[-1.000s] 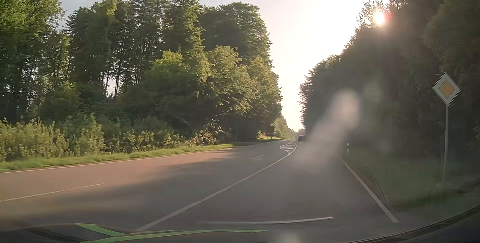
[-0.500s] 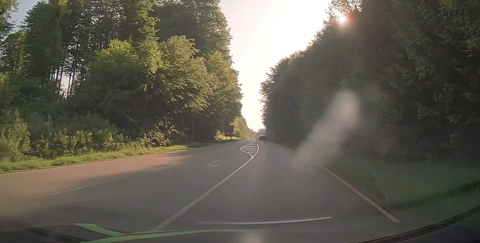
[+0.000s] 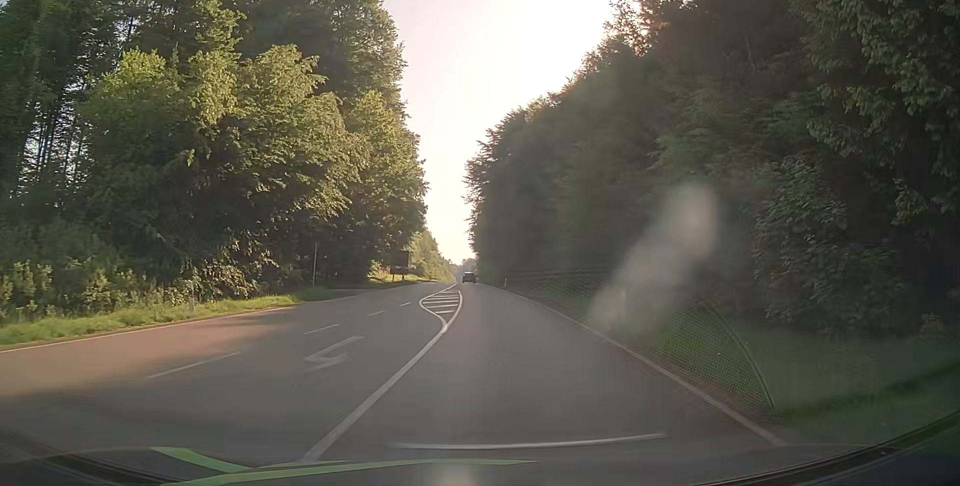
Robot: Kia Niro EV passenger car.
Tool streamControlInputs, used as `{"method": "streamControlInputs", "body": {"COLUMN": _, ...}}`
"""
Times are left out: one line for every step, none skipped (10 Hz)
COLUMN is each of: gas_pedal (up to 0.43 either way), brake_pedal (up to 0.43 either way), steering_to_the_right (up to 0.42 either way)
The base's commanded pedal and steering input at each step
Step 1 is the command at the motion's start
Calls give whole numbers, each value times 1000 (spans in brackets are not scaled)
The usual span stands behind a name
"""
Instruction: Follow the waypoints while adhering to traffic rules and regulations
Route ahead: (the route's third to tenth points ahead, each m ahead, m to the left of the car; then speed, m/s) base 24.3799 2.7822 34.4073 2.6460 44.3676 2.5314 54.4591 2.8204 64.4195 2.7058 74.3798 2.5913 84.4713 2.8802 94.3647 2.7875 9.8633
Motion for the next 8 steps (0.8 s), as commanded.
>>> {"method": "streamControlInputs", "body": {"gas_pedal": 370, "brake_pedal": 0, "steering_to_the_right": 41}}
{"method": "streamControlInputs", "body": {"gas_pedal": 370, "brake_pedal": 0, "steering_to_the_right": 35}}
{"method": "streamControlInputs", "body": {"gas_pedal": 370, "brake_pedal": 0, "steering_to_the_right": 24}}
{"method": "streamControlInputs", "body": {"gas_pedal": 370, "brake_pedal": 0, "steering_to_the_right": 14}}
{"method": "streamControlInputs", "body": {"gas_pedal": 378, "brake_pedal": 0, "steering_to_the_right": 6}}
{"method": "streamControlInputs", "body": {"gas_pedal": 378, "brake_pedal": 0, "steering_to_the_right": 1}}
{"method": "streamControlInputs", "body": {"gas_pedal": 378, "brake_pedal": 0, "steering_to_the_right": 1}}
{"method": "streamControlInputs", "body": {"gas_pedal": 390, "brake_pedal": 0, "steering_to_the_right": 1}}
